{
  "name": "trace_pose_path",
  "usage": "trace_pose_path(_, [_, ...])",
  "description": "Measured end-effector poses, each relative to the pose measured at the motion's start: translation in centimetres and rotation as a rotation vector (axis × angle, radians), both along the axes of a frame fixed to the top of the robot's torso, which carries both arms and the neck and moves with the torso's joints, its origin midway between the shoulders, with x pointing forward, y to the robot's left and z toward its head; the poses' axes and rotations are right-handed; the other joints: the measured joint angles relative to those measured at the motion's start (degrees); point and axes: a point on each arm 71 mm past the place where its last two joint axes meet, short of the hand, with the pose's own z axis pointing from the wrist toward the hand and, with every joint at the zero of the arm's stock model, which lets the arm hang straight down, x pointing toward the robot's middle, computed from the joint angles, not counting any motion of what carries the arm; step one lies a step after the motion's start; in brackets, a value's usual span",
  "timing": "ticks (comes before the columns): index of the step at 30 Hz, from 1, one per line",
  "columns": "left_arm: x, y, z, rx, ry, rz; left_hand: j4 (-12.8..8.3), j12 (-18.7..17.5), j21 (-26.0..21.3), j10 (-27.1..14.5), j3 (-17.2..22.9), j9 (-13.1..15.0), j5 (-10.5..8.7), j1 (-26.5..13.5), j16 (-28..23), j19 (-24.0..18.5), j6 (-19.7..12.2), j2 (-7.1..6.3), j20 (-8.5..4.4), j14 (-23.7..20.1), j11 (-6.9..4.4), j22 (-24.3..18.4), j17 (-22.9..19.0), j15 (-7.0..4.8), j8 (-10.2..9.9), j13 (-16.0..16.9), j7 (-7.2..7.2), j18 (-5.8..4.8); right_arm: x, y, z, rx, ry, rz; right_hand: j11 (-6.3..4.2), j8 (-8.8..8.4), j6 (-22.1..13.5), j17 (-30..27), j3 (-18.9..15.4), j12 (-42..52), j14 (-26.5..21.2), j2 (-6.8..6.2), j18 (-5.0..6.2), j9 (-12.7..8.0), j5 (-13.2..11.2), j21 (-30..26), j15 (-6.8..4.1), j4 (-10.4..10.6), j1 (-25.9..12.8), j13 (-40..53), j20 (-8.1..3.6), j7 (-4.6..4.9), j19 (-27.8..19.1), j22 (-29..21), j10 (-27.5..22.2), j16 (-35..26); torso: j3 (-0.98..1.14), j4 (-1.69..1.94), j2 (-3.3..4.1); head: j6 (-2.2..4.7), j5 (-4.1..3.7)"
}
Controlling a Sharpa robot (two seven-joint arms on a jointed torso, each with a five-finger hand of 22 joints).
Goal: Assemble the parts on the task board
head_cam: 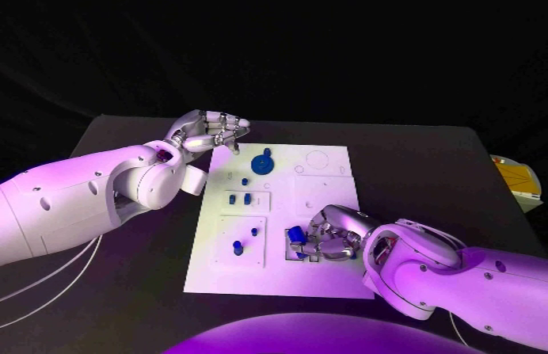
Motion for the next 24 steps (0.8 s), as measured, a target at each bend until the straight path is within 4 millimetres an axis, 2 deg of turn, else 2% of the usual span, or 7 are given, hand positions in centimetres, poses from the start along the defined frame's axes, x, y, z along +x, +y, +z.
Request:
trace_pose_path(3, [0.00,0.00,0.00,0.000,0.000,0.000,0.0,0.0,0.0,0.0,0.0,0.0,0.00,0.0,0.0,0.0,0.0,0.00,0.00,0.0,0.00,0.0,0.0,0.00,0.0,0.0,0.00,0.00,-0.01,0.01,-0.01,-0.002,0.002,0.000,0.00,0.01,0.6,0.0,-0.5,0.0,0.0,0.01,0.00,0.0,-0.4,0.0,0.00,0.0,-0.5,0.0,0.00,-0.59,0.0,0.0,0.0,0.0,0.02,0.00,-0.01,0.01,0.01])
trace_pose_path(10, [-0.01,0.03,0.00,0.000,0.001,0.000,0.0,0.2,0.0,-0.1,0.0,0.0,0.00,0.0,0.0,0.0,0.0,0.00,0.00,0.0,-0.06,0.0,0.0,0.00,0.0,0.0,0.00,0.00,-0.04,0.01,-0.05,-0.005,0.005,0.000,-0.12,0.49,1.4,0.0,-1.9,0.0,-0.1,0.33,0.00,0.5,-2.1,0.0,-0.33,0.0,-1.8,0.0,0.00,-1.24,0.0,0.0,0.1,0.0,0.04,0.00,-0.02,-0.03,0.00])
trace_pose_path(13, [-0.01,0.03,0.00,0.000,0.001,0.000,0.0,0.3,0.0,-0.4,0.0,0.0,0.00,0.0,0.0,0.0,0.0,0.00,0.00,0.0,0.00,0.0,-0.1,0.00,0.0,0.0,0.00,0.00,-0.08,0.00,-0.17,-0.010,0.009,-0.001,-0.21,1.34,1.5,0.0,-4.5,0.0,0.0,1.04,0.00,1.2,-7.8,0.0,-0.41,0.1,-4.1,0.0,0.00,-1.94,0.0,0.0,0.2,0.0,0.04,-0.01,-0.02,-0.04,-0.02])
trace_pose_path(14, [-0.01,0.03,0.00,0.000,0.001,0.000,0.0,0.3,0.0,-0.4,0.0,0.0,0.00,0.0,0.0,0.0,0.0,0.00,0.00,0.0,0.00,-0.1,-0.1,0.00,0.0,0.0,0.00,0.00,-0.07,0.01,-0.20,-0.011,0.010,-0.001,-0.21,1.39,1.3,0.0,-5.9,0.0,0.0,1.45,0.00,1.4,-10.0,0.0,-0.41,0.1,-4.6,0.0,0.00,-1.82,0.0,0.0,0.2,0.0,0.03,-0.01,-0.02,-0.04,-0.03])
trace_pose_path(15, [-0.01,0.03,0.00,0.000,0.001,0.000,0.0,0.3,0.0,-0.4,0.0,0.0,0.00,0.0,0.0,0.0,0.0,0.00,0.00,0.0,0.00,0.0,-0.1,0.00,0.0,0.0,0.00,0.00,-0.06,0.03,-0.21,-0.013,0.010,-0.001,-0.21,1.55,1.2,0.0,-6.9,0.0,0.0,1.28,0.00,1.4,-11.0,0.0,-0.41,0.1,-5.1,0.0,0.00,-1.66,0.0,0.0,0.2,0.0,0.02,0.00,-0.02,-0.04,-0.05])
trace_pose_path(17, [-0.01,0.04,0.00,0.000,0.001,0.000,0.0,0.3,0.0,-0.4,0.0,0.0,0.00,0.0,0.0,0.0,0.0,0.00,0.00,0.0,0.00,0.0,-0.1,0.00,0.0,0.0,0.00,0.00,-0.05,0.07,-0.23,-0.015,0.010,-0.001,-0.21,1.55,1.1,0.0,-8.2,-0.2,0.0,1.29,0.00,1.4,-11.7,0.0,-0.40,0.0,-5.5,0.0,0.00,-1.60,0.0,0.0,0.2,0.0,0.02,0.00,-0.02,-0.04,-0.08])
trace_pose_path(24, [-0.02,0.08,0.00,0.001,0.002,0.000,0.0,0.3,-0.2,-0.4,0.0,0.1,0.00,0.2,0.0,0.0,0.0,0.23,0.00,-0.2,0.00,0.0,-0.1,-0.21,0.3,0.0,0.00,0.00,-0.01,0.11,-0.23,-0.024,0.002,-0.002,-0.21,1.79,0.5,0.0,-12.0,-0.9,0.0,0.87,0.00,1.7,-11.7,0.0,-0.40,0.1,-5.7,0.0,0.01,-1.62,0.0,0.0,0.2,0.0,0.00,0.02,-0.02,-0.07,-0.10])
